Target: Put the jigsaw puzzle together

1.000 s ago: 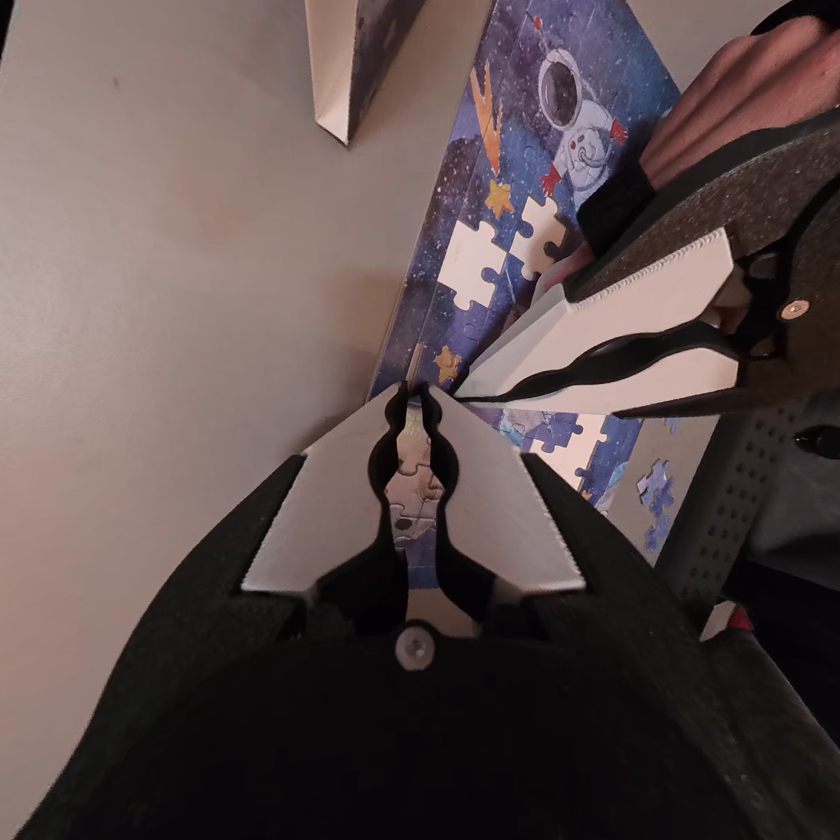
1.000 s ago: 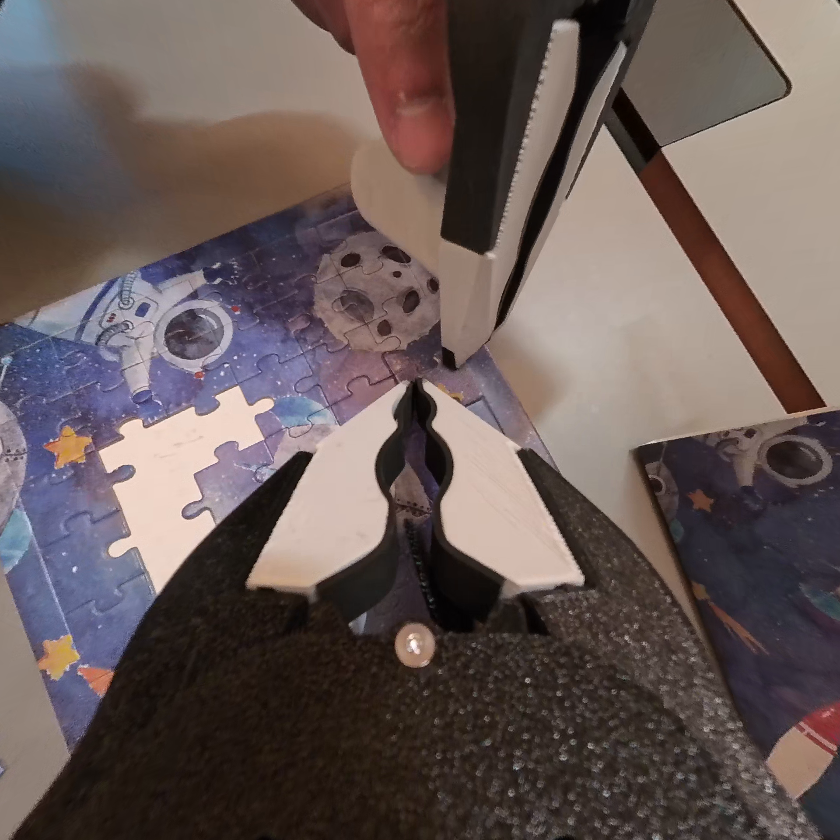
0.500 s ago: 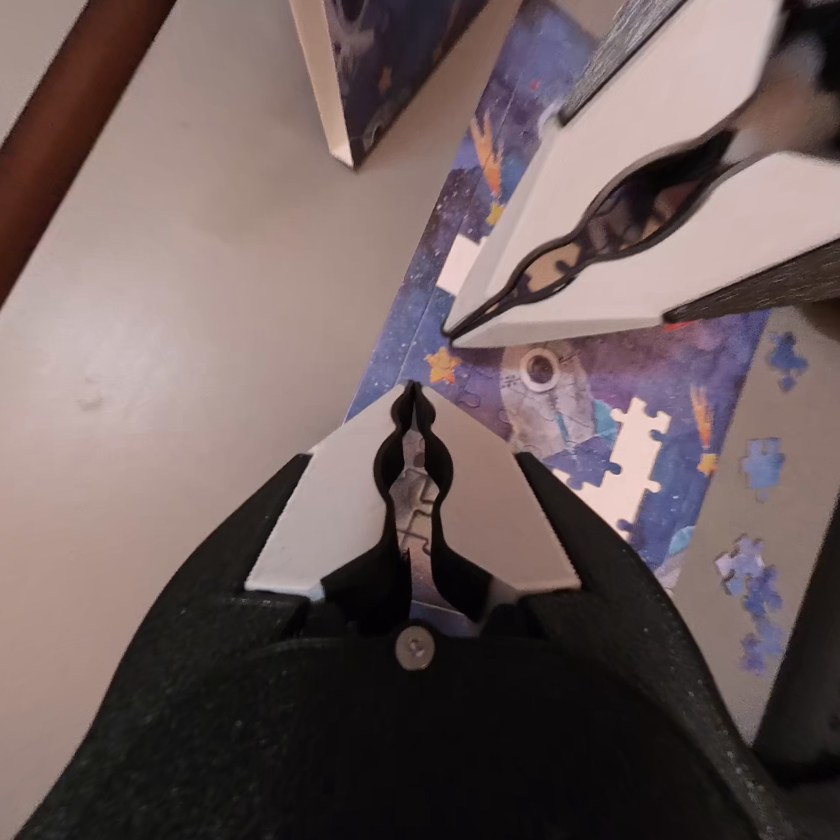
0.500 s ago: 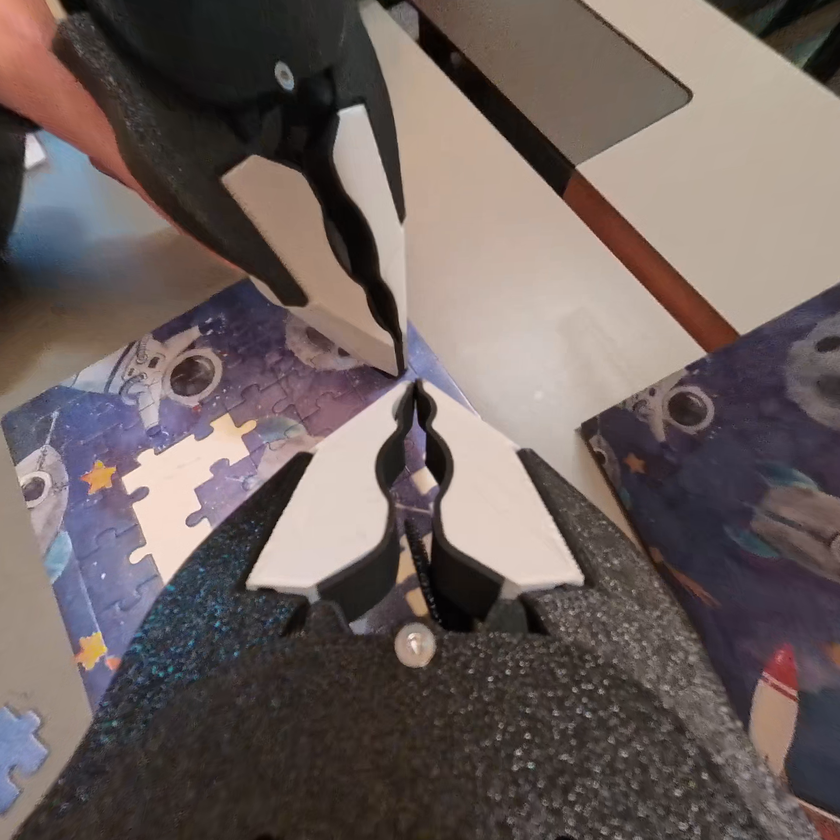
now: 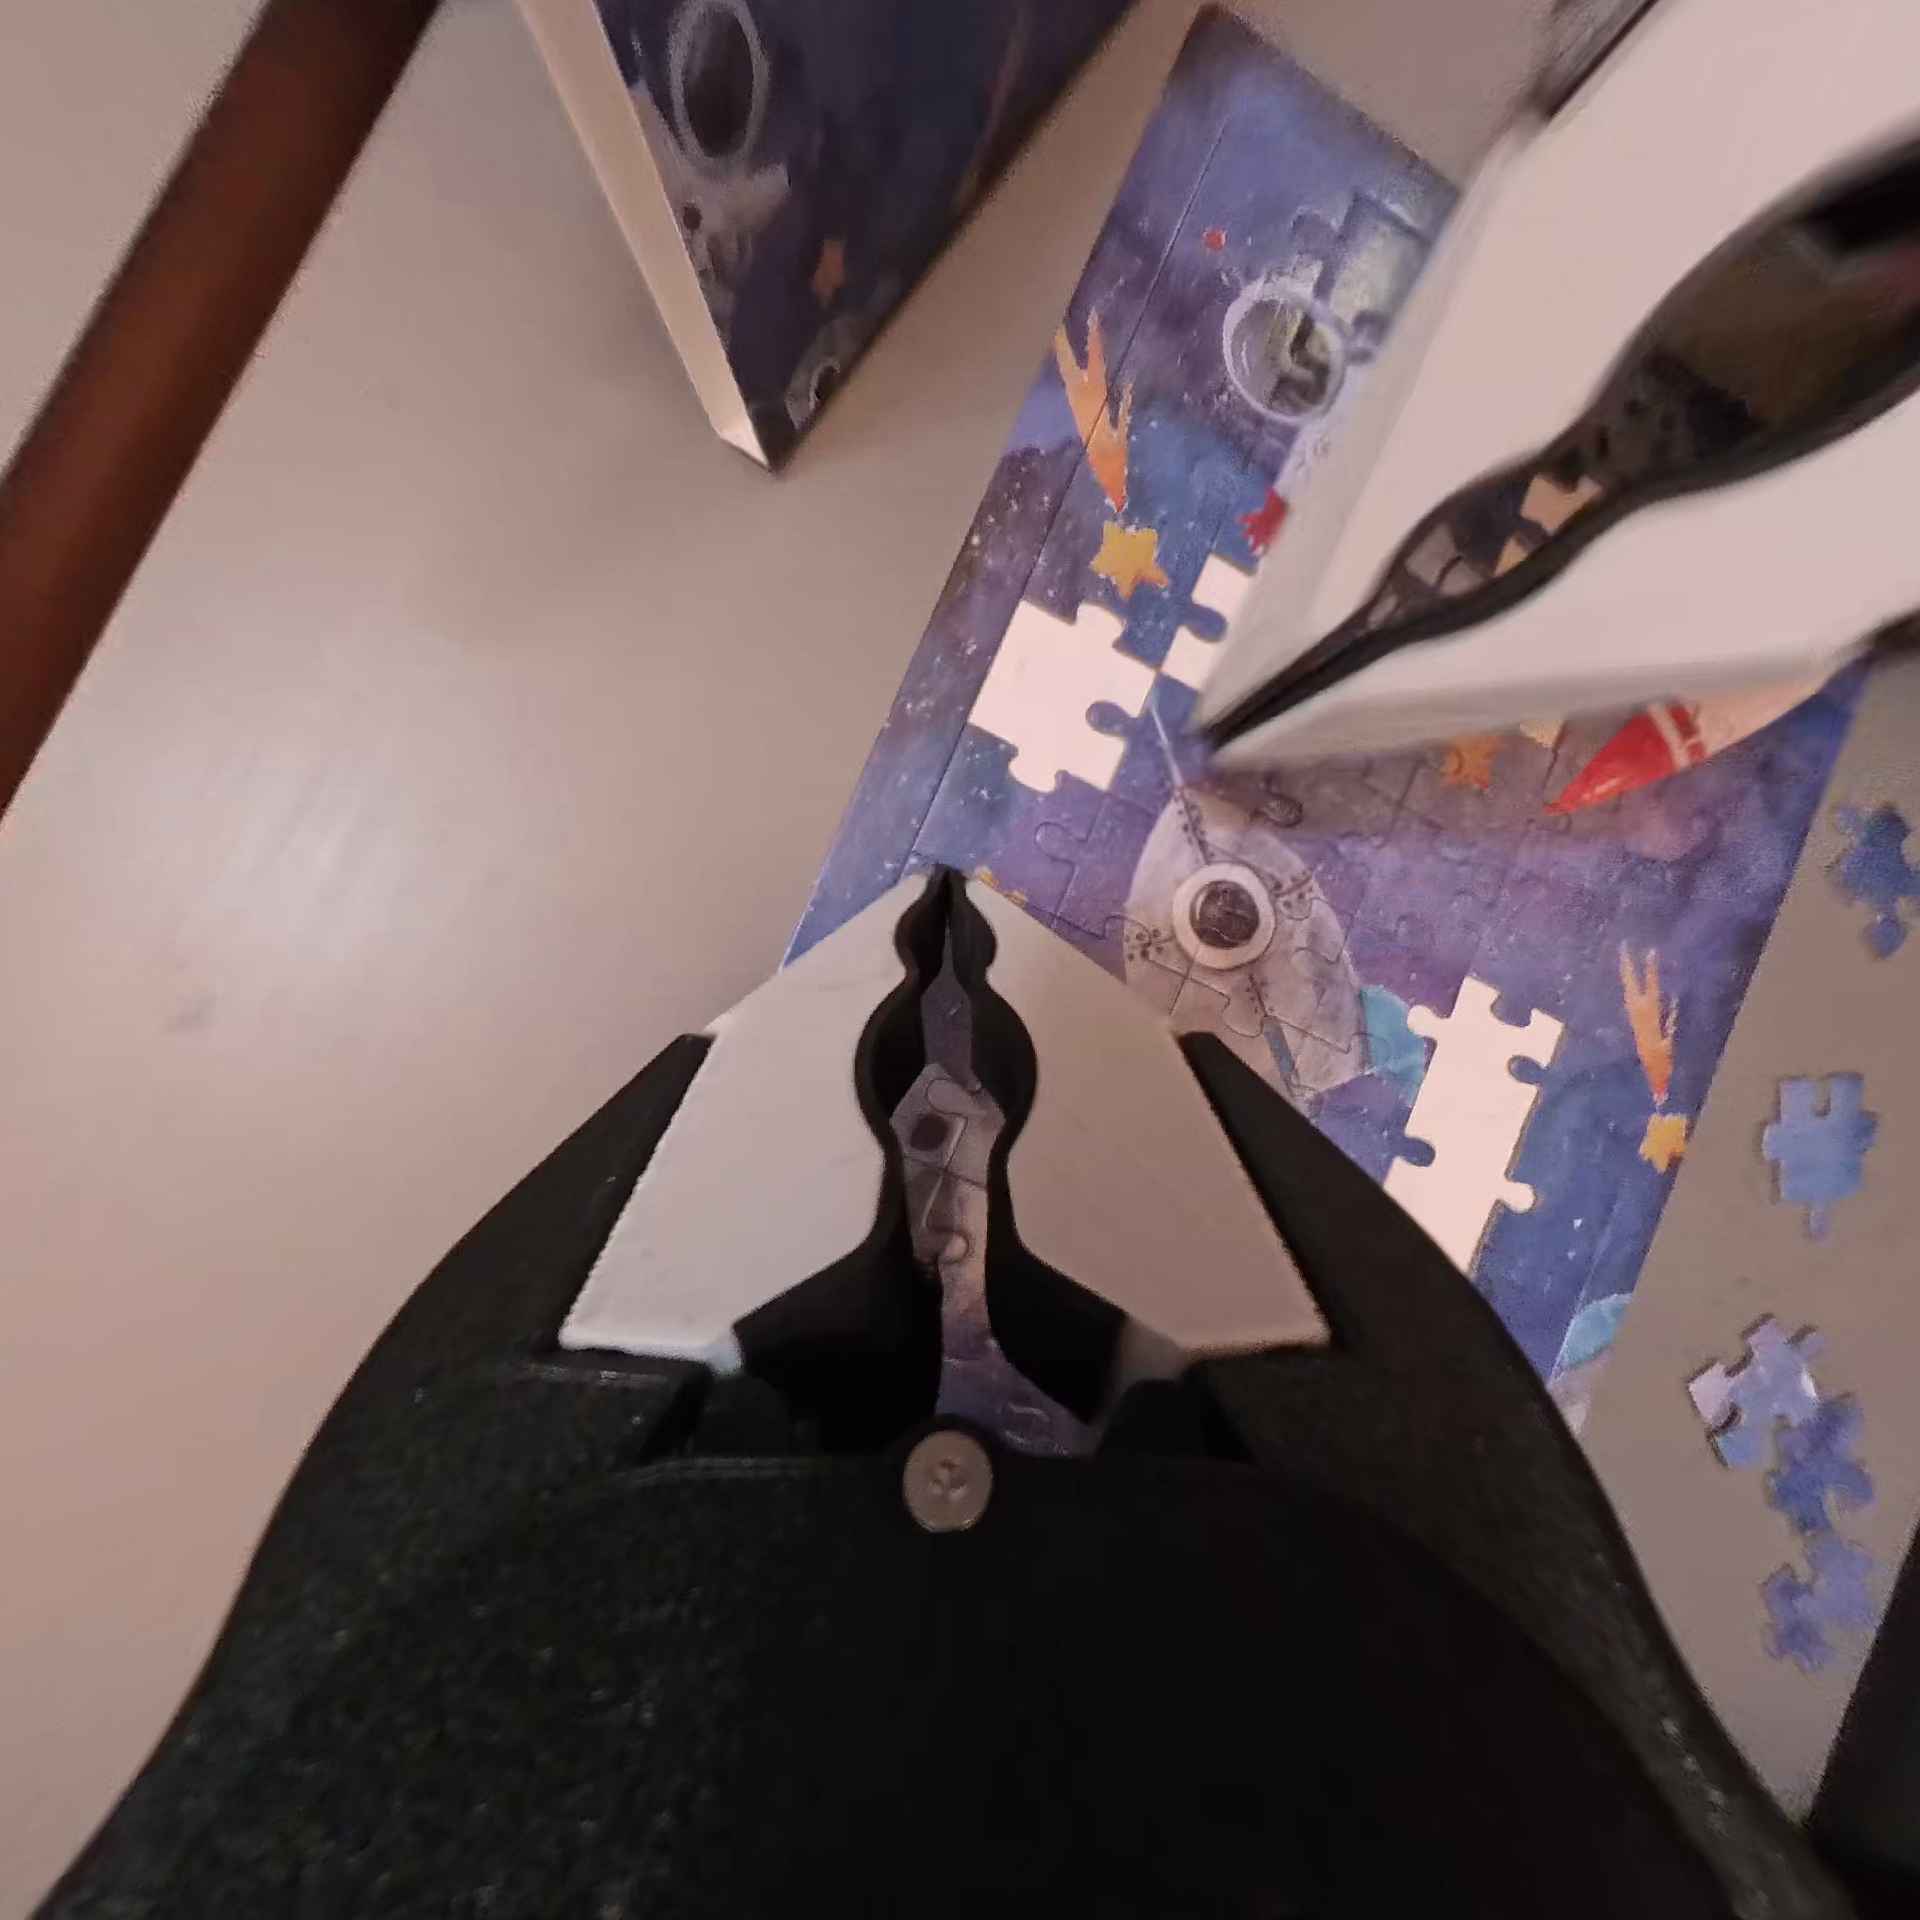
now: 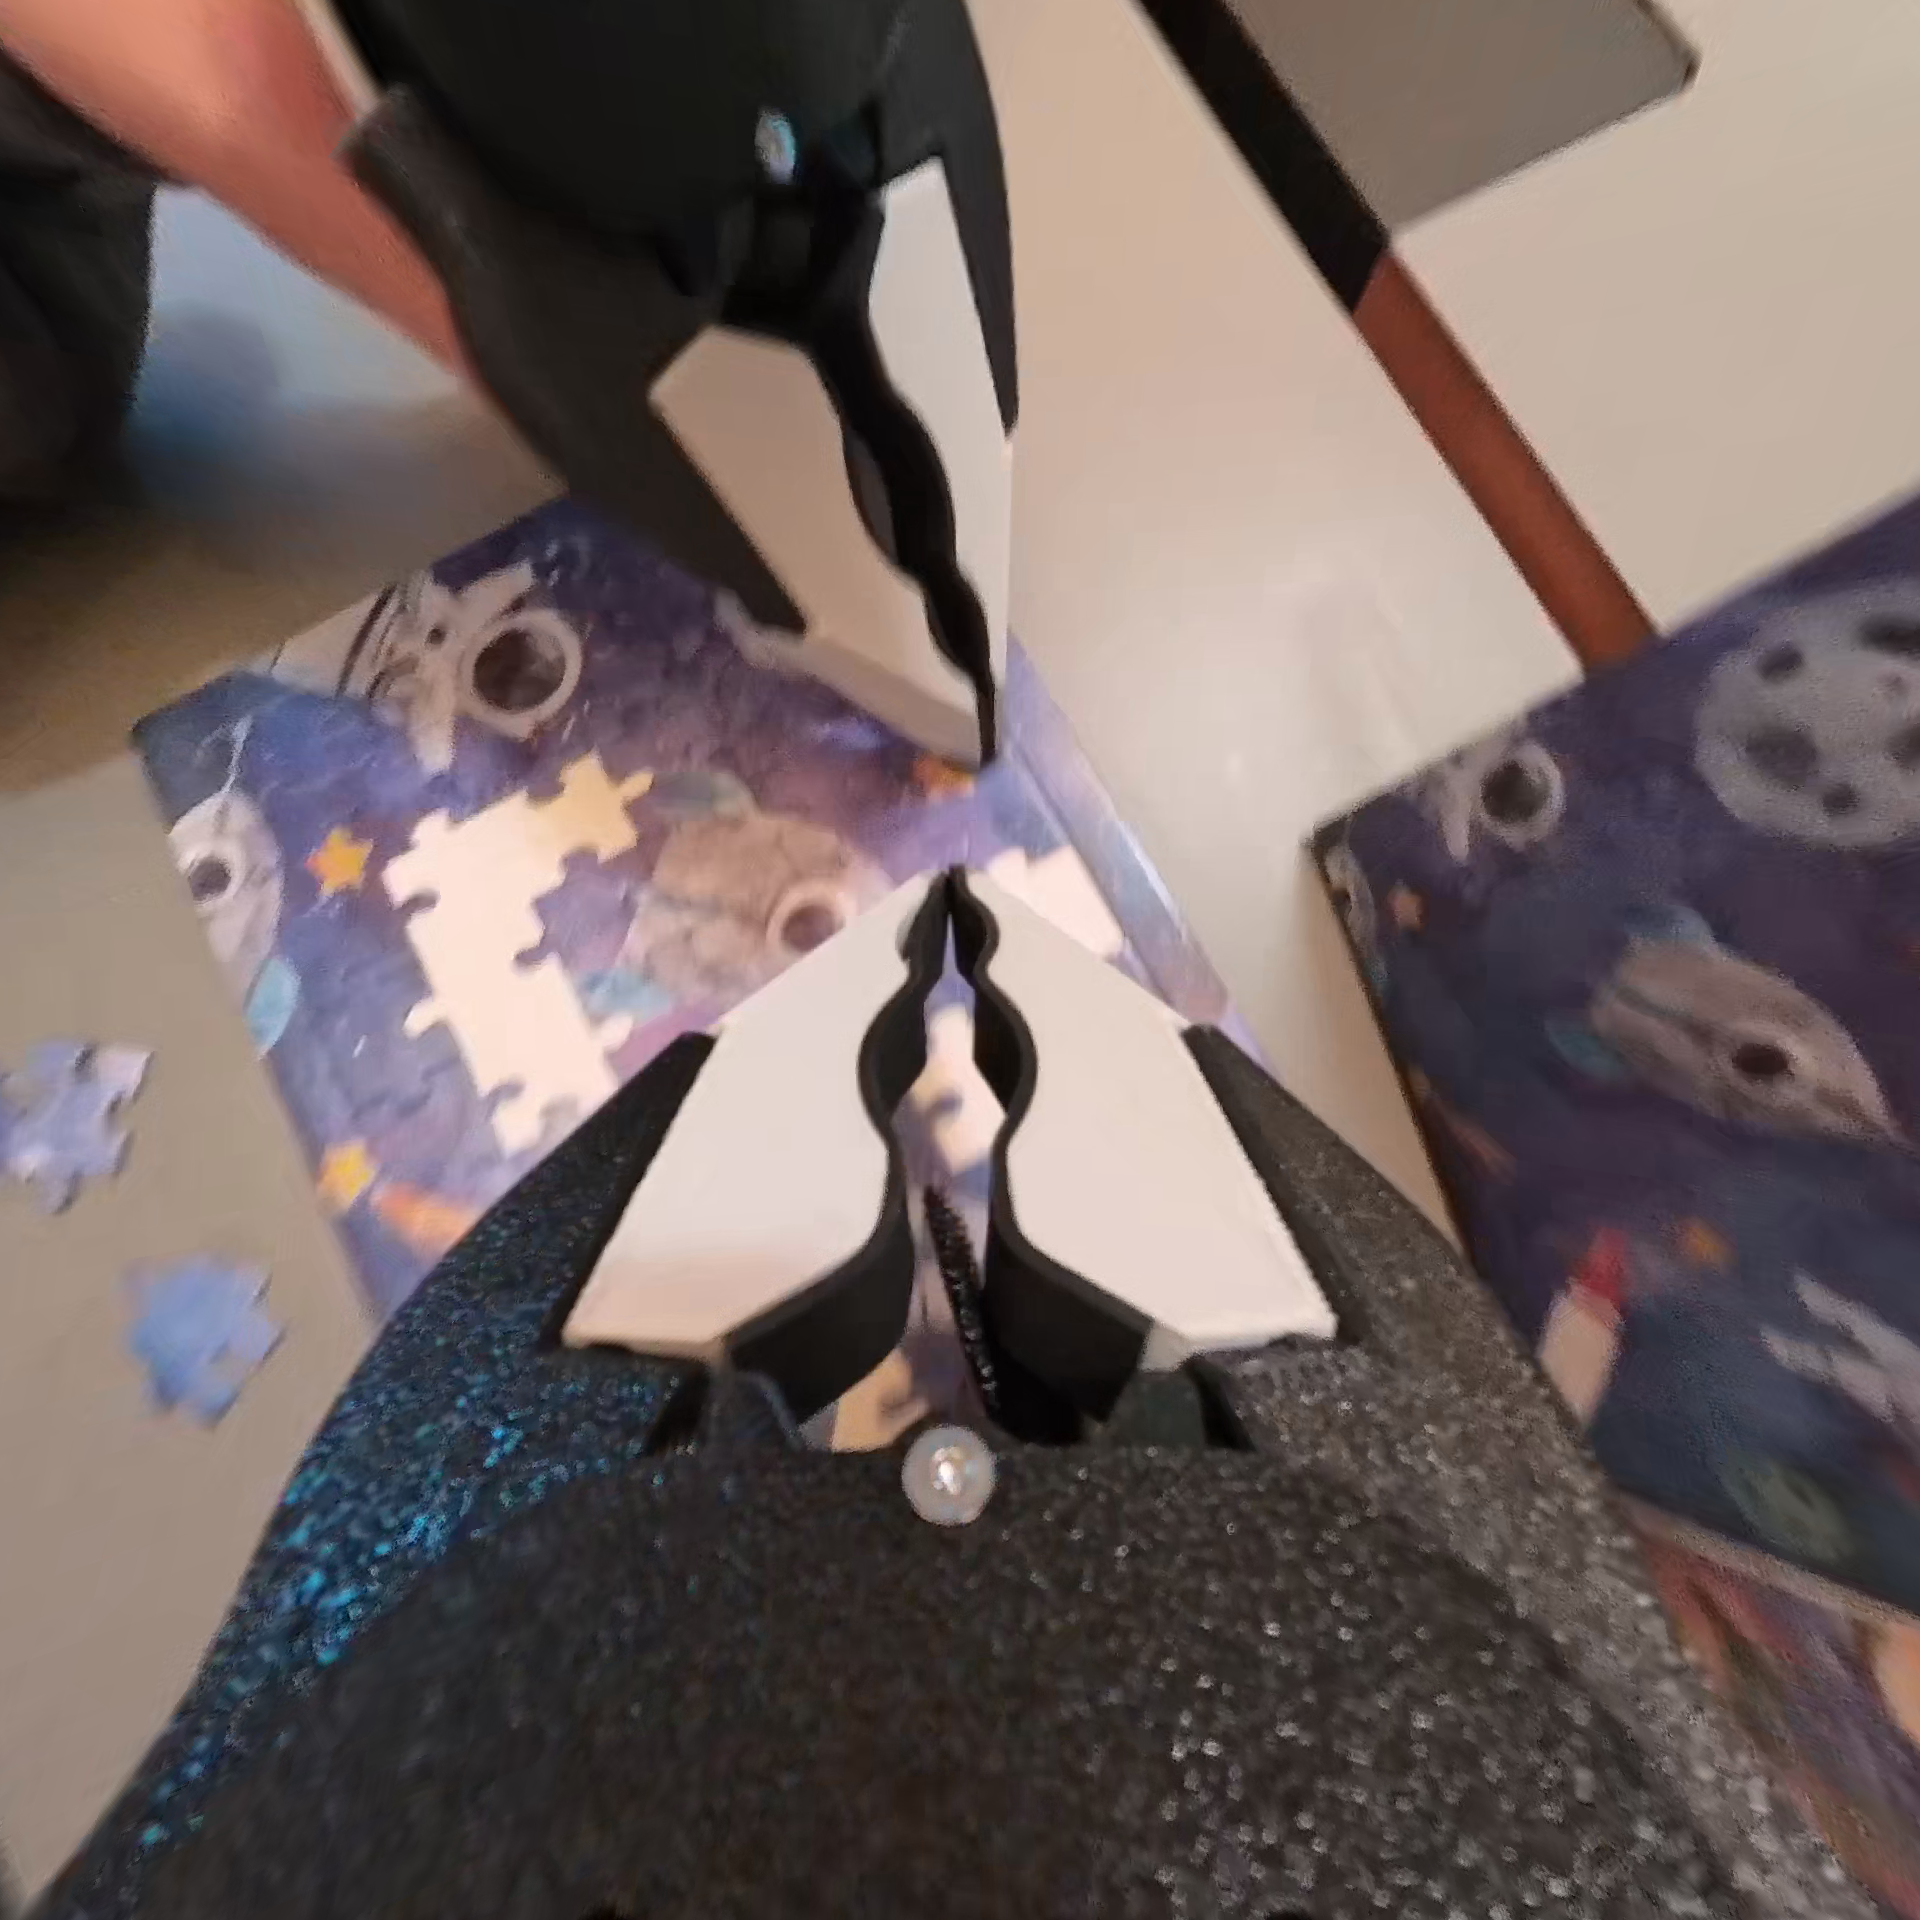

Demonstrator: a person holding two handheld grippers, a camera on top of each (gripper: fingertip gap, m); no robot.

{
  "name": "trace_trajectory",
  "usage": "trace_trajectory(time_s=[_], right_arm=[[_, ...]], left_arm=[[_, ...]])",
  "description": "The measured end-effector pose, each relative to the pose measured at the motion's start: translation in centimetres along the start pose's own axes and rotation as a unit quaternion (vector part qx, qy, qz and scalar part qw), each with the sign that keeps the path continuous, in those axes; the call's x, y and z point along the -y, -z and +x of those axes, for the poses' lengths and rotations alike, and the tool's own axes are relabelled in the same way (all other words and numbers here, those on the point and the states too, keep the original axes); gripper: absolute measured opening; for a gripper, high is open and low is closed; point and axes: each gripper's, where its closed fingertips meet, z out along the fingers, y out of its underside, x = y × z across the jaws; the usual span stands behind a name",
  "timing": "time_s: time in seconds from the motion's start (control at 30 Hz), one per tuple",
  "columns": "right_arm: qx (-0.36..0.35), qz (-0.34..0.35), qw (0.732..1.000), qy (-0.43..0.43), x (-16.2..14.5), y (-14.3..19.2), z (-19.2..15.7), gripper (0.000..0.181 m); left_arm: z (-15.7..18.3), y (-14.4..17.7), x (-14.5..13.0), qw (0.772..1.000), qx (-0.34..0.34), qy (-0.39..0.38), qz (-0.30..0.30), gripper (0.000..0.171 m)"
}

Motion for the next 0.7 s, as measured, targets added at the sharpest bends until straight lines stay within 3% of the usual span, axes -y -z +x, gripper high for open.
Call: trace_trajectory(time_s=[0.07, 0.13, 0.2, 0.27, 0.33, 0.4, 0.47, 0.53, 0.63, 0.7], right_arm=[[-0.017, -0.033, 0.999, 0.008, -1.6, 3.0, 0.3, 0.000], [-0.057, -0.022, 0.998, 0.004, -2.7, 5.7, 0.5, 0.000], [-0.054, 0.009, 0.998, -0.013, -4.4, 7.6, -0.8, 0.000], [-0.049, 0.038, 0.998, -0.033, -6.6, 8.7, -2.2, 0.000], [-0.064, 0.095, 0.991, -0.064, -7.9, 9.8, -3.1, 0.000], [-0.068, 0.130, 0.986, -0.079, -8.7, 10.9, -4.4, 0.002], [-0.083, 0.154, 0.981, -0.084, -9.0, 11.9, -5.6, 0.007], [-0.067, 0.196, 0.974, -0.091, -8.5, 12.5, -8.1, 0.007], [0.111, 0.340, 0.923, -0.141, -6.4, 13.6, -14.5, 0.008], [0.119, 0.295, 0.940, -0.120, -6.9, 12.7, -15.3, 0.020]], left_arm=[[0.1, 0.2, 0.0, 1.000, -0.002, 0.010, 0.006, 0.000], [0.7, 1.6, 0.8, 0.999, -0.003, 0.012, 0.037, 0.000], [2.6, 5.0, 2.3, 0.994, -0.026, 0.029, 0.106, 0.000], [4.2, 8.4, 1.1, 0.991, -0.006, 0.032, 0.134, 0.000], [6.1, 10.4, -3.8, 0.995, 0.030, 0.040, 0.083, 0.000], [7.3, 12.1, -10.1, 0.993, 0.111, 0.028, 0.027, 0.007], [8.8, 14.0, -15.8, 0.983, 0.183, 0.030, 0.007, 0.008], [11.3, 15.0, -20.2, 0.977, 0.198, 0.075, 0.017, 0.015], [14.9, 14.4, -22.4, 0.974, 0.178, 0.115, 0.078, 0.028], [15.9, 13.6, -22.9, 0.972, 0.185, 0.106, 0.098, 0.032]])
